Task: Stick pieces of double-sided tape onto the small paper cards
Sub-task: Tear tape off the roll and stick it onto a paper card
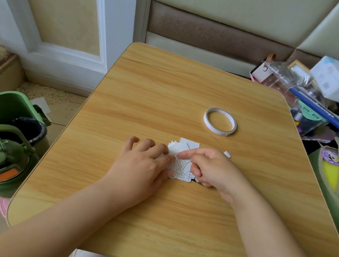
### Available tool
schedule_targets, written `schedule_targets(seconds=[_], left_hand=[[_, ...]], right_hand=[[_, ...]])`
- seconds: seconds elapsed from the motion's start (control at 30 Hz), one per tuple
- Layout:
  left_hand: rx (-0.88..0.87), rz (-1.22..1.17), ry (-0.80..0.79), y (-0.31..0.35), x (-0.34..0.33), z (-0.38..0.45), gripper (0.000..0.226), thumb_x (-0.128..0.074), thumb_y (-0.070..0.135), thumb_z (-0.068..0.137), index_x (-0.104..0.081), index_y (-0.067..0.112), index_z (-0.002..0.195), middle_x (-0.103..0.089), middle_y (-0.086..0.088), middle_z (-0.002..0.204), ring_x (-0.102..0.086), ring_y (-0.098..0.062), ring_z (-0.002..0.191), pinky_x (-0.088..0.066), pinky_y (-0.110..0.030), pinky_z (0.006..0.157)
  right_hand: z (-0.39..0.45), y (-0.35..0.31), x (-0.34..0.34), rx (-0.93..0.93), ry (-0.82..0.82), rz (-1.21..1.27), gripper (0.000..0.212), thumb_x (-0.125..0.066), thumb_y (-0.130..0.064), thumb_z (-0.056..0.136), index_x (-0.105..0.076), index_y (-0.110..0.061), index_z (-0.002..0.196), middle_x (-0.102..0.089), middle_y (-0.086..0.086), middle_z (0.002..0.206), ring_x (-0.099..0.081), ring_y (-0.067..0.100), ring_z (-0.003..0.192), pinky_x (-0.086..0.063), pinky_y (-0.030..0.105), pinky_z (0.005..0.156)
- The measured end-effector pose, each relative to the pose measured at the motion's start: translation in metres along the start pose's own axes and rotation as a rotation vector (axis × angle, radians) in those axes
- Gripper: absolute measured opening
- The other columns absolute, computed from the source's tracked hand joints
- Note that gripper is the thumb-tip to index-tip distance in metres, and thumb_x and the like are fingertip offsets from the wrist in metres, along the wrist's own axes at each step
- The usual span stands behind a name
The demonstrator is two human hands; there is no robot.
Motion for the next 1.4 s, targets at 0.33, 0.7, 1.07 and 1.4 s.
schedule_targets(seconds=[0.33,0.7,1.07,1.4], left_hand=[[0.006,0.025,0.027,0.001,0.001,-0.002,0.038,-0.039,0.042,0.086,-0.07,0.025,0.1,-0.066,0.007,0.1,-0.062,-0.023,0.088,-0.048,-0.048,0.081],[0.025,-0.02,0.013,-0.003,0.0,-0.007,0.04,-0.039,0.044,0.087,-0.07,0.029,0.107,-0.066,0.011,0.106,-0.062,-0.02,0.095,-0.046,-0.042,0.08],[0.017,-0.01,-0.052,-0.002,-0.003,-0.012,0.048,-0.035,0.049,0.088,-0.069,0.028,0.114,-0.066,0.009,0.109,-0.063,-0.02,0.1,-0.048,-0.054,0.085],[0.023,-0.046,-0.048,-0.002,-0.002,-0.013,0.047,-0.036,0.049,0.088,-0.068,0.029,0.116,-0.066,0.011,0.113,-0.061,-0.017,0.103,-0.048,-0.053,0.086]], right_hand=[[-0.019,-0.022,0.038,0.251,0.398,-0.435,0.032,-0.046,-0.011,0.089,-0.064,-0.019,0.115,-0.062,-0.008,0.073,-0.048,0.005,0.062,-0.039,0.022,0.063],[-0.023,-0.027,0.006,0.503,0.299,-0.604,0.035,-0.049,-0.007,0.091,-0.068,-0.025,0.114,-0.044,-0.012,0.09,-0.049,0.004,0.084,-0.043,0.022,0.08],[0.003,-0.032,0.029,0.32,0.344,-0.445,0.016,-0.055,-0.027,0.094,-0.068,-0.02,0.102,-0.051,-0.009,0.091,-0.047,-0.001,0.072,-0.033,0.015,0.069],[0.007,-0.033,0.029,0.266,0.415,-0.248,0.005,-0.072,-0.016,0.082,-0.068,-0.015,0.085,-0.054,-0.01,0.067,-0.046,0.001,0.055,-0.038,0.007,0.052]])
Point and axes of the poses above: each hand's wrist, its own z-axis towards the middle knuckle, its own x-axis out of the back of the hand, y = z × x, the point moved 10 cm from there along z, towards the middle knuckle
